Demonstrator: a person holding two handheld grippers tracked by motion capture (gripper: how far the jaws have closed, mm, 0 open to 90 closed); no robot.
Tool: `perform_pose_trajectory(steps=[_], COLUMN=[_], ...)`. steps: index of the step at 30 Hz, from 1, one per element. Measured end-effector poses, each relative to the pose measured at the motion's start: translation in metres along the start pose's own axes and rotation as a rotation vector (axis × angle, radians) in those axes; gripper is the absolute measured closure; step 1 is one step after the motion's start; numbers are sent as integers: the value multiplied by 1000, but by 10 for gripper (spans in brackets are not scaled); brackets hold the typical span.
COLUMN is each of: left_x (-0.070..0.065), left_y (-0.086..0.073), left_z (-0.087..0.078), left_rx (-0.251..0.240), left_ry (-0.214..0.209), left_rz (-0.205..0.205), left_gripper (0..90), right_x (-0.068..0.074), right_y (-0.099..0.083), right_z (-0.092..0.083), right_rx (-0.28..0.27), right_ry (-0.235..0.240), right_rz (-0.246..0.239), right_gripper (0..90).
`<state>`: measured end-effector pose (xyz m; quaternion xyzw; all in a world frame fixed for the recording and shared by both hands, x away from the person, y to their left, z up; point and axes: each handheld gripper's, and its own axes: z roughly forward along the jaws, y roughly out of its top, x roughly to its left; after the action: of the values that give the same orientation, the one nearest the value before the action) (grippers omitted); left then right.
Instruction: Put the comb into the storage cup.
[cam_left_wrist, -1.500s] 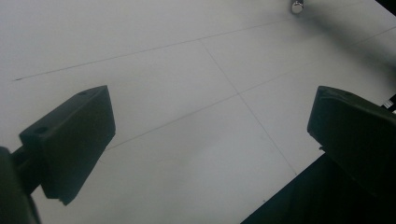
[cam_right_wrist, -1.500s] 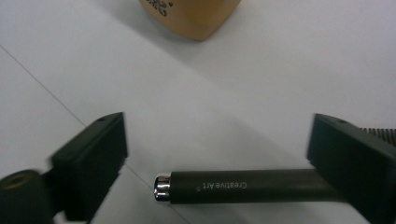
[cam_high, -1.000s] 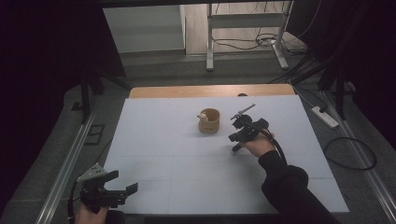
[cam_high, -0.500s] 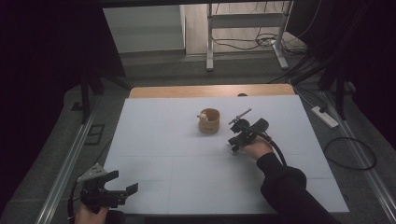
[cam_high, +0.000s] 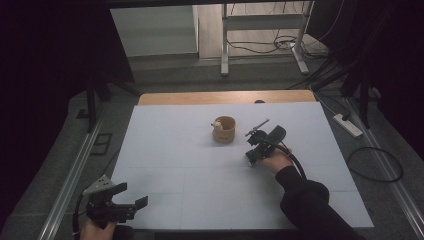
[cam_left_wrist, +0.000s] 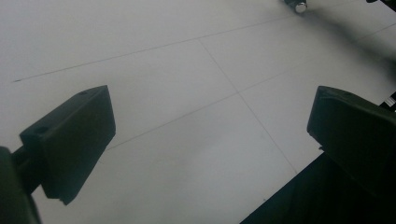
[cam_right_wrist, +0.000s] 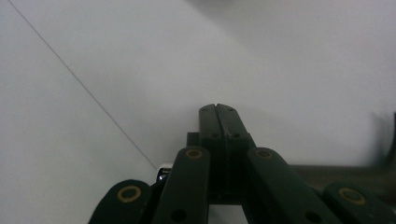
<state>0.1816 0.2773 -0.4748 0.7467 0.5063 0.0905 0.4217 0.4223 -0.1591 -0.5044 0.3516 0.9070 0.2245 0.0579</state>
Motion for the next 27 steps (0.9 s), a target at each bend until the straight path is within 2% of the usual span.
perform_pose_trajectory(steps=[15, 27], left_x=[0, 1], left_y=[0, 0], left_z=[0, 0], left_rx=[-3, 0], left_ry=[-1, -1], left_rz=[-4, -5], left_gripper=[16, 16], right_x=[-3, -13], right_y=[-21, -38], right_z=[-13, -23], right_rx=[23, 22], right_ry=[-11, -13], right_rz=[16, 52], right_gripper=[895, 895])
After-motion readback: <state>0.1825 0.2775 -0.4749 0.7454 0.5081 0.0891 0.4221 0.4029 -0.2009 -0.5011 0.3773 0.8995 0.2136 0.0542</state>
